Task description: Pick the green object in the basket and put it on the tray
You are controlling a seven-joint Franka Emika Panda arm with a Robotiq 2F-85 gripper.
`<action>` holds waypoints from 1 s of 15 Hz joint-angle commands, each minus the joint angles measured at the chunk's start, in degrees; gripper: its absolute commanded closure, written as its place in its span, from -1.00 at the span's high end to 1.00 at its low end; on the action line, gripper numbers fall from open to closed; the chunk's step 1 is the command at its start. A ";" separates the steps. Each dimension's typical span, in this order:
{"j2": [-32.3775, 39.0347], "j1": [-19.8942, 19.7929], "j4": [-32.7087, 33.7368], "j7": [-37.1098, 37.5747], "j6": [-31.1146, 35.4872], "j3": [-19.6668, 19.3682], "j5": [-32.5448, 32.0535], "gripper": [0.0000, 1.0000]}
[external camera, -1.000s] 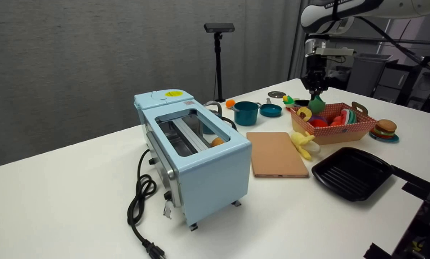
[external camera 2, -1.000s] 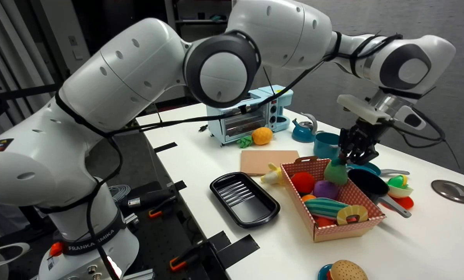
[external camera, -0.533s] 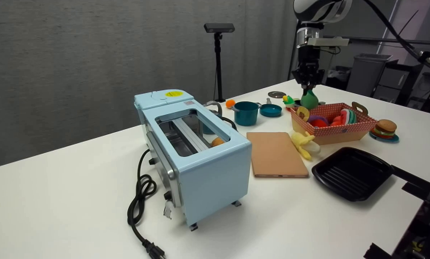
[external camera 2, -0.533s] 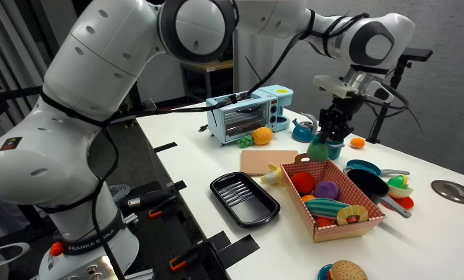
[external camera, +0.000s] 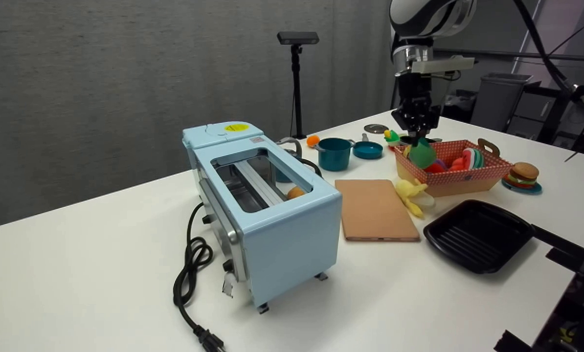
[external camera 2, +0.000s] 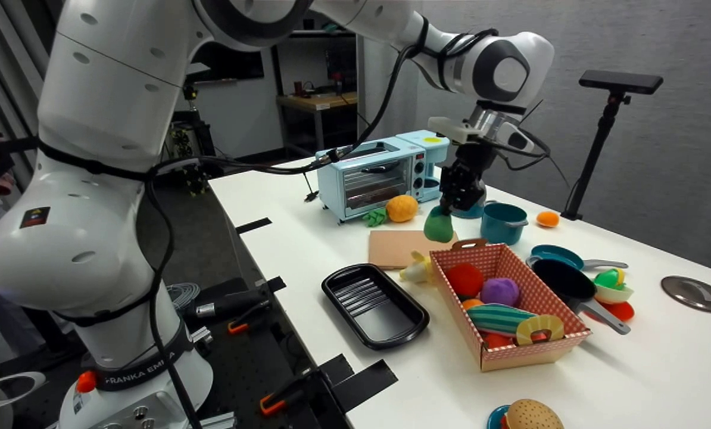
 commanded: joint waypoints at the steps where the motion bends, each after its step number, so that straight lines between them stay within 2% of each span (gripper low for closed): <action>1: -6.72 2.97 -12.08 3.47 4.63 0.11 -1.47 -0.94; 5: -9.17 4.32 -18.06 5.08 6.79 0.38 -0.79 -0.94; 15: -15.58 3.30 -33.27 4.43 14.48 0.02 1.13 -0.94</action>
